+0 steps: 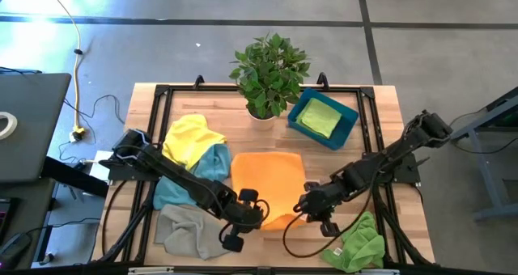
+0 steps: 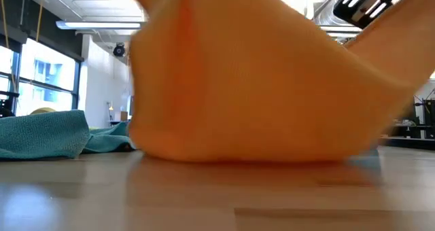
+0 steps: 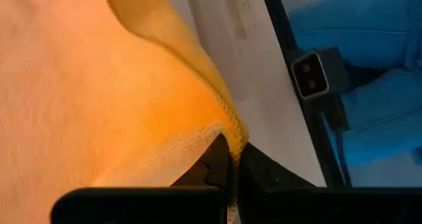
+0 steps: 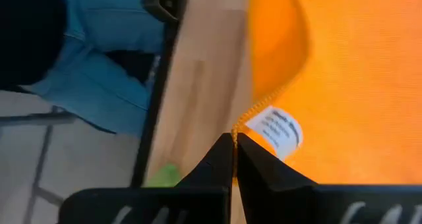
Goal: Fold microfiber towels
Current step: Fold the orange towel
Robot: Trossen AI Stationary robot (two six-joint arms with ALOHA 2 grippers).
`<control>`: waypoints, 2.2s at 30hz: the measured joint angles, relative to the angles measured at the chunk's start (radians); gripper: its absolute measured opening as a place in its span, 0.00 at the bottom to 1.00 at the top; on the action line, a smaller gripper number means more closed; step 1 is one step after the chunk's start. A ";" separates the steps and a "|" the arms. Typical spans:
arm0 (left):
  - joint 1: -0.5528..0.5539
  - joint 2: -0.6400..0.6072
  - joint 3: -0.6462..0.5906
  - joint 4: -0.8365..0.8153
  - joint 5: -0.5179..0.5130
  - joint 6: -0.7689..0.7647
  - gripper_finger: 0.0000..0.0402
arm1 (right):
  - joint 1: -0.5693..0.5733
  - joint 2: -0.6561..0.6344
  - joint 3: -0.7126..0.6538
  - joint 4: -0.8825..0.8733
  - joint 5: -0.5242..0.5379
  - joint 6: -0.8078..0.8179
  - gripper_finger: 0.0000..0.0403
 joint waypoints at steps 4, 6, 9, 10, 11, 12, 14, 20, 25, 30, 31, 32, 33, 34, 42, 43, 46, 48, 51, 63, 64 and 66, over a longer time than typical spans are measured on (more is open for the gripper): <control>-0.004 0.000 0.000 -0.073 -0.058 -0.051 0.00 | -0.020 0.000 0.000 -0.048 0.125 -0.003 0.00; -0.003 0.000 0.000 -0.145 -0.126 -0.066 0.00 | -0.038 0.000 0.000 -0.074 0.185 -0.004 0.00; 0.008 0.000 0.000 -0.240 -0.253 -0.094 0.00 | -0.072 0.000 0.000 -0.100 0.275 -0.007 0.00; 0.014 0.000 0.000 -0.267 -0.291 -0.103 0.00 | -0.086 0.000 0.000 -0.104 0.304 -0.007 0.00; 0.020 0.000 -0.002 -0.284 -0.328 -0.113 0.00 | -0.098 0.000 0.000 -0.108 0.327 -0.007 0.00; 0.028 -0.001 -0.009 -0.286 -0.358 -0.118 0.00 | -0.112 -0.001 0.000 -0.117 0.345 -0.009 0.00; 0.046 -0.001 -0.030 -0.288 -0.395 -0.119 0.00 | -0.136 -0.001 0.000 -0.135 0.369 -0.017 0.00; 0.116 -0.001 -0.129 -0.274 -0.374 -0.121 0.00 | -0.196 -0.001 0.000 -0.187 0.471 -0.015 0.00; 0.175 0.000 -0.160 -0.277 -0.390 -0.077 0.00 | -0.235 -0.001 0.000 -0.225 0.529 0.032 0.00; 0.230 0.000 -0.160 -0.272 -0.388 0.035 0.00 | -0.260 0.029 0.000 -0.223 0.551 0.035 0.00; 0.239 0.000 -0.160 -0.275 -0.387 0.044 0.00 | -0.263 0.041 0.000 -0.221 0.551 0.035 0.00; 0.248 0.000 -0.160 -0.278 -0.386 0.053 0.00 | -0.268 0.055 0.000 -0.228 0.551 0.033 0.00; 0.257 0.000 -0.160 -0.278 -0.385 0.066 0.00 | -0.273 0.071 0.000 -0.231 0.552 0.024 0.00; 0.265 0.000 -0.160 -0.277 -0.385 0.077 0.00 | -0.276 0.085 0.000 -0.229 0.556 0.011 0.00; 0.313 0.000 -0.160 -0.277 -0.384 0.093 0.00 | -0.310 0.158 0.000 -0.228 0.616 -0.026 0.00; 0.316 0.000 -0.160 -0.278 -0.381 0.099 0.00 | -0.314 0.161 0.000 -0.231 0.616 -0.026 0.00; 0.322 0.000 -0.160 -0.277 -0.356 0.129 0.00 | -0.324 0.164 0.000 -0.231 0.616 -0.026 0.00; 0.322 0.000 -0.160 -0.277 -0.358 0.136 0.00 | -0.326 0.164 0.000 -0.231 0.616 -0.029 0.00; 0.322 0.000 -0.160 -0.277 -0.361 0.136 0.01 | -0.326 0.164 0.000 -0.231 0.615 -0.053 0.01; 0.322 0.000 -0.160 -0.350 -0.455 0.043 0.27 | -0.325 0.162 0.000 -0.312 0.625 -0.056 0.34; 0.322 0.000 -0.160 -0.371 -0.450 0.028 0.28 | -0.325 0.160 0.000 -0.331 0.623 -0.043 0.35; 0.322 0.000 -0.160 -0.407 -0.416 -0.002 0.29 | -0.324 0.150 0.000 -0.356 0.604 -0.019 0.36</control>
